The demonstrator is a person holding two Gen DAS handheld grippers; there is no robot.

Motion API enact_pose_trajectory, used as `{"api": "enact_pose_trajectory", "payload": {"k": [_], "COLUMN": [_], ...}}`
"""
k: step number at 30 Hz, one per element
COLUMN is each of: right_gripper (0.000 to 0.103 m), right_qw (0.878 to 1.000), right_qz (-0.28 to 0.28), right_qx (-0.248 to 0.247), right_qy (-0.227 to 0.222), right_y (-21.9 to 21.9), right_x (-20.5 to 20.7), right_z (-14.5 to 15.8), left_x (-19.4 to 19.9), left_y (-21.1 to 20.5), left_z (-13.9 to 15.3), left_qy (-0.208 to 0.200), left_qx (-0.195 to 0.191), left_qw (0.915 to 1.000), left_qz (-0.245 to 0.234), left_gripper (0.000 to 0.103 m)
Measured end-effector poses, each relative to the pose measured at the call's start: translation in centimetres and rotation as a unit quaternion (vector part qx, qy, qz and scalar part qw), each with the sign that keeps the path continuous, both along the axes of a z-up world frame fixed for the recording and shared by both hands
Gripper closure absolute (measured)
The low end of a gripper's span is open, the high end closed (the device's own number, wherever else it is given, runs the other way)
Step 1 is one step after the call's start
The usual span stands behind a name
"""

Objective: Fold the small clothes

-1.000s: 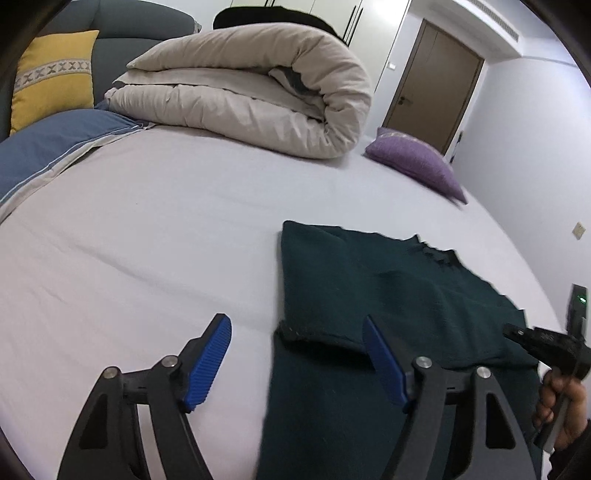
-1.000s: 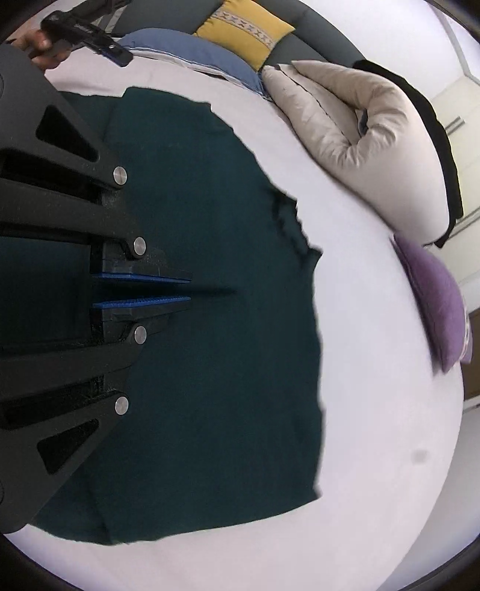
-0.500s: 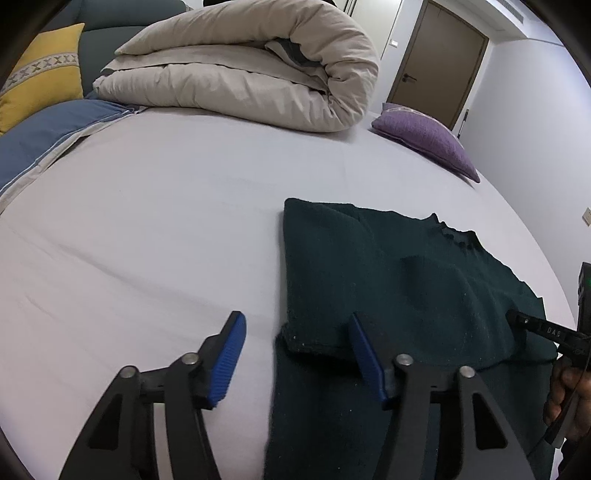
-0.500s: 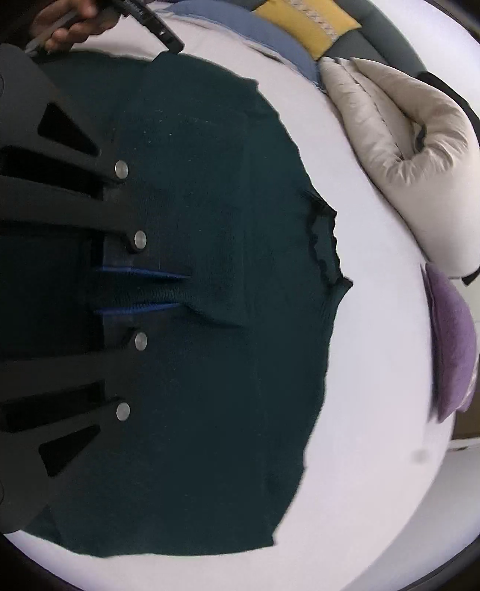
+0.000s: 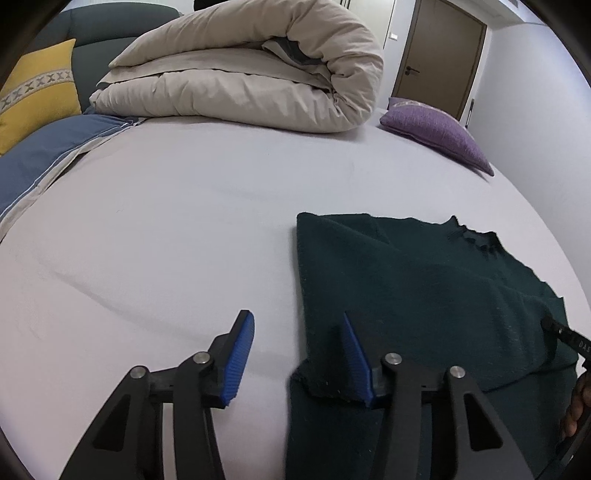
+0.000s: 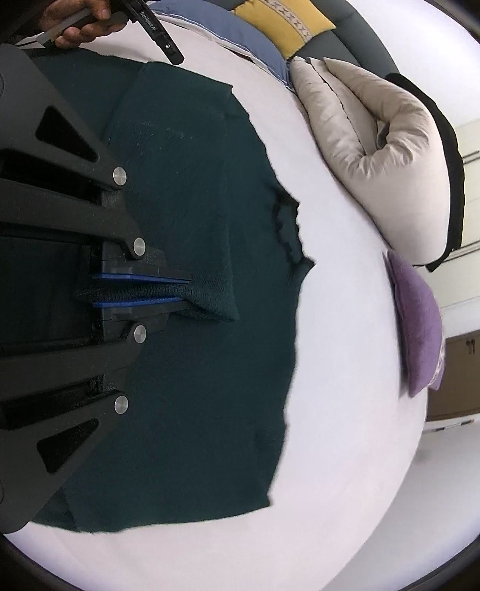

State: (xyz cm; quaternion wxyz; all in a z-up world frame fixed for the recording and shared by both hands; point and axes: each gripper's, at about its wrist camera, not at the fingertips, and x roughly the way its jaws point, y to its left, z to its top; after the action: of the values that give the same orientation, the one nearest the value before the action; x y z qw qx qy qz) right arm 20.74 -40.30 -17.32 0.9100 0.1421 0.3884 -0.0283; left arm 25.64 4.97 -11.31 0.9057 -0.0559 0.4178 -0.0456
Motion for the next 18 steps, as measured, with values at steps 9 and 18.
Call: {"api": "enact_pose_trajectory", "payload": {"k": [9,18], "right_gripper": [0.09,0.1], "right_qw": [0.999,1.0], "right_qz": [0.011,0.002], "right_qx": [0.046,0.012], "right_qy": [0.027,0.029], "right_y": [-0.9,-1.2], "right_x": [0.5,-0.6], "right_z": [-1.5,-1.5], "left_x": [5.5,9.1], "left_y": [-1.5,-2.5], "left_z": [-0.4,-2.5], "left_qy": [0.009,0.029], "left_qx": [0.051,0.058], "left_qw": [0.9986,0.9973], "left_qz": [-0.013,-0.035], "left_gripper": [0.051,0.071]}}
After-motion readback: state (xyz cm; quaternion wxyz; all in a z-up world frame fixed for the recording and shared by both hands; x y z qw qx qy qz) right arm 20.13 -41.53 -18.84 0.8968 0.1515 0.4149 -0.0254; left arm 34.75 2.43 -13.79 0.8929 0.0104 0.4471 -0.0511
